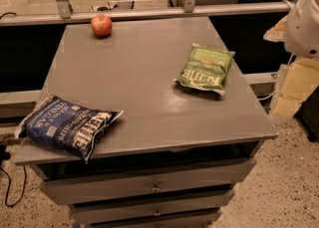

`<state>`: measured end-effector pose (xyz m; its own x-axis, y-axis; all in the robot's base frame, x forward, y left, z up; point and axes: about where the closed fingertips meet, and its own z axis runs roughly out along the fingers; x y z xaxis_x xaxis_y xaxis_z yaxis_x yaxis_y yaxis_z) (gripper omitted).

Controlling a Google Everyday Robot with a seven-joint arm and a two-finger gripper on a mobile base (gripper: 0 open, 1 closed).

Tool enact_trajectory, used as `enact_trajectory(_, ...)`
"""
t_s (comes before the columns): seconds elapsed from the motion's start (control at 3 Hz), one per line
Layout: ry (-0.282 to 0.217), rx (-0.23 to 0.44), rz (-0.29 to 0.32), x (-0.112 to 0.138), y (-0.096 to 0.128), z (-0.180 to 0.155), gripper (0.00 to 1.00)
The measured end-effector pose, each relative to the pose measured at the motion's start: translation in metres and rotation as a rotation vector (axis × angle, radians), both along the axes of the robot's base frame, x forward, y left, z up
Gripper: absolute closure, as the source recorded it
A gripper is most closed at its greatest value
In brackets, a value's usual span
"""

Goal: Pick green jalapeno chip bag

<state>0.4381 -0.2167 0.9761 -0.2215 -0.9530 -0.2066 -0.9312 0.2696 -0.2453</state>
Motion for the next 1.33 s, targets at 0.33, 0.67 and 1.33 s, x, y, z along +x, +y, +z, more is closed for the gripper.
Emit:
enact_trajectory(0.33,-0.010,0.007,0.005,0.002,0.001,0.001,0.00)
enact_trajectory(0.67,-0.028,0.054,0.012,0.026,0.006,-0.012,0.00)
enact_trajectory(1.33,-0.087,0.219,-0.003,0.123,0.029,-0.065,0.00)
